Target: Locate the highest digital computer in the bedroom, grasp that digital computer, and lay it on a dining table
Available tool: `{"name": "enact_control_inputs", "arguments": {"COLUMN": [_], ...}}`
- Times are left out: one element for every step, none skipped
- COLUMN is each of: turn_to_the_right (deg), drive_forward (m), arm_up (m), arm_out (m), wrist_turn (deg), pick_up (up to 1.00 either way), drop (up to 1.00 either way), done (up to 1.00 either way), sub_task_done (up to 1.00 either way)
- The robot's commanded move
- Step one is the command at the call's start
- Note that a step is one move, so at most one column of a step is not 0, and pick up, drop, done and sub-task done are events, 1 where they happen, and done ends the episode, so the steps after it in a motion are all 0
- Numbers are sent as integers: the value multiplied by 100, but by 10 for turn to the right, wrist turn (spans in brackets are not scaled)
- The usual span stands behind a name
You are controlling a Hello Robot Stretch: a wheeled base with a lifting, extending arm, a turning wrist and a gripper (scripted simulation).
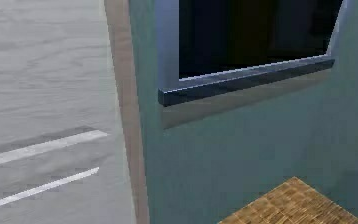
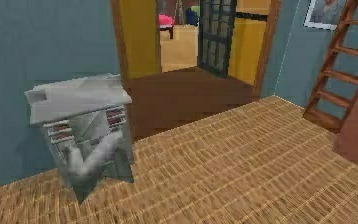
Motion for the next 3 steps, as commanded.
{"name": "enact_control_inputs", "arguments": {"turn_to_the_right": [450,450,90], "drive_forward": [0,0,0], "arm_up": [0,0,0], "arm_out": [0,0,0], "wrist_turn": [0,0,0], "pick_up": [0,0,0], "drop": [0,0,0], "done": [0,0,0], "sub_task_done": [0,0,0]}}
